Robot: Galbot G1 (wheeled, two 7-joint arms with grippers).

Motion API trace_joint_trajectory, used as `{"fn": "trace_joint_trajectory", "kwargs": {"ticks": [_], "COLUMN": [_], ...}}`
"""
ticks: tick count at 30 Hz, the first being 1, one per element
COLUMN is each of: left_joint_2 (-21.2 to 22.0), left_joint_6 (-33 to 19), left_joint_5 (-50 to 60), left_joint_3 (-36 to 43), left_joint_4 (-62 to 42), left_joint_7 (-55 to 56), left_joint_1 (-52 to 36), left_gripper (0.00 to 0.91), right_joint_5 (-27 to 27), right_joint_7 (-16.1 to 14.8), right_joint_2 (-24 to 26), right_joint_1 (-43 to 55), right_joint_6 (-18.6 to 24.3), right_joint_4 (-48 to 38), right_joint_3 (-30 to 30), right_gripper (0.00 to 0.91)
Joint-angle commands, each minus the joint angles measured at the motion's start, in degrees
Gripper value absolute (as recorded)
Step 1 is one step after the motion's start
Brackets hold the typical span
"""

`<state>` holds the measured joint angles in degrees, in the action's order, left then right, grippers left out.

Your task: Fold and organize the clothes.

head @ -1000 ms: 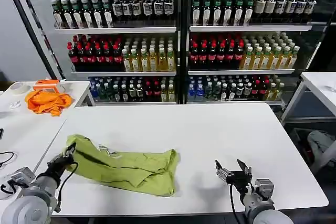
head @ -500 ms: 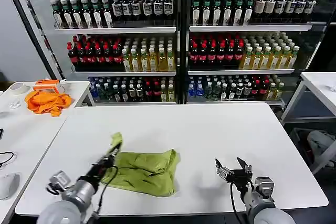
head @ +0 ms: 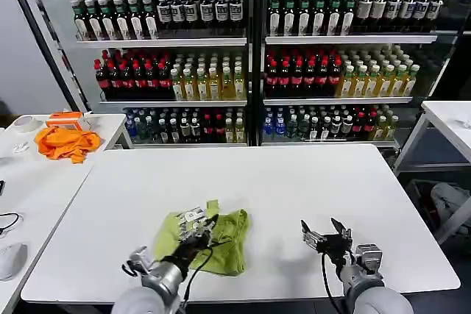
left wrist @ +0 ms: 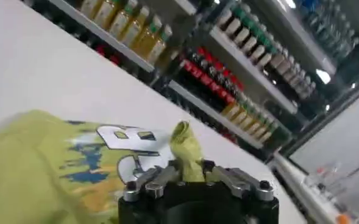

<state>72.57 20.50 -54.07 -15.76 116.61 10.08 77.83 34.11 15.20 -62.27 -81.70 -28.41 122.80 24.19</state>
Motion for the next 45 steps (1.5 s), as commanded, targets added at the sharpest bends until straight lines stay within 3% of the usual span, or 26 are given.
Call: {"fn": "trace_joint_trajectory", "kwargs": {"ticks": [1, 8, 15, 18, 24, 34, 43, 44, 45], "left_joint_2": [2.2, 0.5, -5.4, -6.8, -6.7, -4.9, -4.1, -4.0, -4.0], "left_joint_6": [-4.4, -3.4, -4.1, -2.3, 0.6, 7.3, 9.6, 10.0, 10.1], "left_joint_5": [12.8, 12.4, 9.8, 9.9, 9.3, 0.5, -7.2, -8.5, -10.4], "left_joint_3": [6.9, 0.4, -12.2, -14.2, -14.2, -11.8, -10.6, -10.7, -10.9], "left_joint_4": [-3.6, 3.9, 3.0, 0.6, -6.7, -7.3, -8.4, -8.4, -8.3], "left_joint_7": [-1.3, -1.0, 2.7, 4.1, 4.4, 0.1, -2.3, -2.4, -2.6], "left_joint_1": [-1.0, 3.0, 4.9, 4.6, 2.4, 2.6, 0.6, 0.5, 0.5], "left_gripper": [0.907, 0.907, 0.907, 0.907, 0.907, 0.907, 0.907, 0.877, 0.746], "right_joint_5": [-0.1, -0.1, -0.1, -0.1, -0.2, -0.1, -0.1, -0.2, -0.2], "right_joint_7": [0.0, 0.0, 0.0, 0.1, 0.1, 0.2, 0.2, 0.2, 0.2], "right_joint_2": [-0.3, -0.5, -0.6, -0.8, -0.9, -0.7, -0.9, -0.9, -1.0], "right_joint_1": [0.6, 2.1, 1.7, 1.8, 1.8, 1.7, 1.3, 1.2, 1.2], "right_joint_6": [0.0, -0.1, -0.1, -0.1, -0.2, -0.1, -0.1, -0.1, -0.1], "right_joint_4": [-0.3, -0.5, -0.4, -0.3, -0.4, -0.2, -0.1, -0.1, -0.1], "right_joint_3": [-0.2, -0.7, -0.6, -0.8, -0.8, 0.0, 0.2, 0.2, 0.2], "right_gripper": [0.907, 0.907, 0.907, 0.907, 0.907, 0.907, 0.907, 0.907, 0.907]}}
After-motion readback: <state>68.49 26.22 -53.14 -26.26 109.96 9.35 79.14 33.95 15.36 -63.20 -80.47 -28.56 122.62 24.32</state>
